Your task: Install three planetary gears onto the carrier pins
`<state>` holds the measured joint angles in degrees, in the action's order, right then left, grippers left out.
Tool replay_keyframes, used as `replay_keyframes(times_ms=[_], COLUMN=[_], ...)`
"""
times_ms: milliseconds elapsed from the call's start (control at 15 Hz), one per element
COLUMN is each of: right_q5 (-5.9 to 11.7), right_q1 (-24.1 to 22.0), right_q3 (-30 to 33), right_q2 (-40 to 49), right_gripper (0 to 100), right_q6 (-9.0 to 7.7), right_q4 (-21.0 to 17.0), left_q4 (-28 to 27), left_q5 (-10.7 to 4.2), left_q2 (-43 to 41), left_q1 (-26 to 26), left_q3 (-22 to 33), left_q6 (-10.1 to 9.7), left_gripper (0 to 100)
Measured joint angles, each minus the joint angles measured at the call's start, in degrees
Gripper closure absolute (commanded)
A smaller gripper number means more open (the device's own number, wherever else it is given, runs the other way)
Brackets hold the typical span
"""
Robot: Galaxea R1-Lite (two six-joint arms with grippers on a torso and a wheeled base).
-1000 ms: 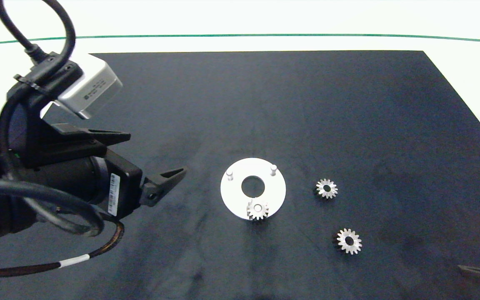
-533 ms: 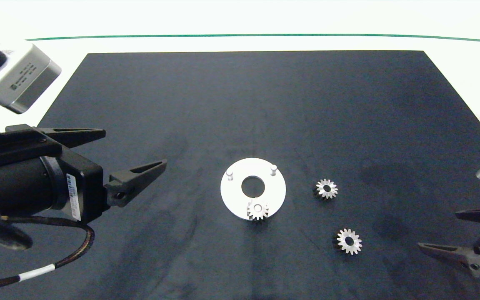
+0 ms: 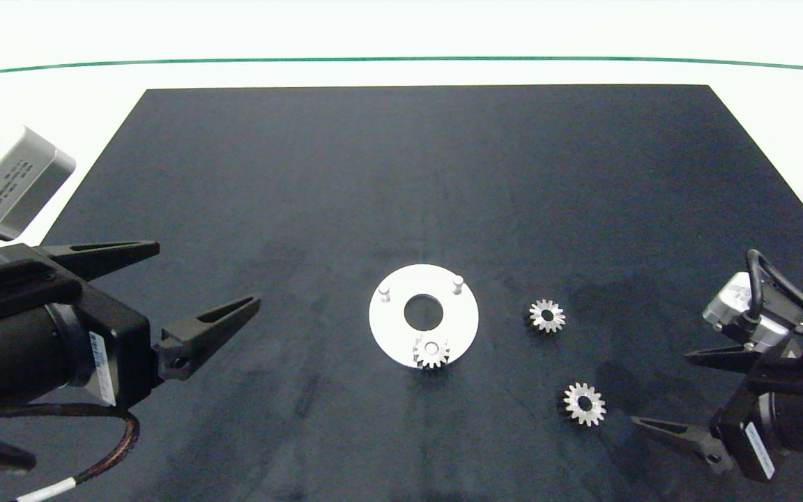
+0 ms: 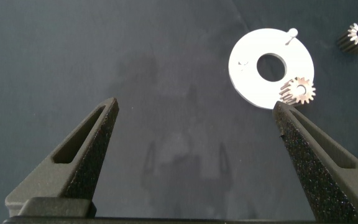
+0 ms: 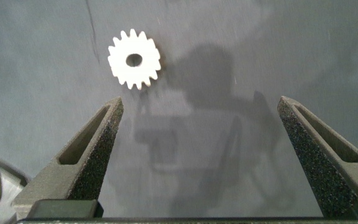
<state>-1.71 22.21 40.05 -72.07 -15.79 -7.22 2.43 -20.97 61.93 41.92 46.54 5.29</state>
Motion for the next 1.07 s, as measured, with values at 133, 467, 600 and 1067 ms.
replay_keyframes(times_ms=[133, 467, 600, 1067], right_q5=[0.44, 2.97, 4.53, 5.62], right_q1=[1.4, 2.8, 3.2, 6.6], right_q3=[-0.1, 0.4, 0.7, 5.2], right_q2=[-1.4, -6.2, -8.8, -17.6], right_gripper=[0, 0, 0, 0], right_q6=[-0.11, 0.41, 0.94, 5.92], right_q4=[2.2, 12.9, 17.0, 23.3], left_q4=[0.0, 0.0, 0.0, 0.1], left_q5=[0.02, 0.02, 0.22, 0.52], left_q2=[-0.9, -2.3, -2.8, -4.5], left_q1=[-0.1, -0.5, -1.4, -3.2], left_q3=[-0.8, -2.6, -3.3, -6.2], left_q6=[-0.02, -0.28, -0.3, -0.39], left_gripper=[0, 0, 0, 0])
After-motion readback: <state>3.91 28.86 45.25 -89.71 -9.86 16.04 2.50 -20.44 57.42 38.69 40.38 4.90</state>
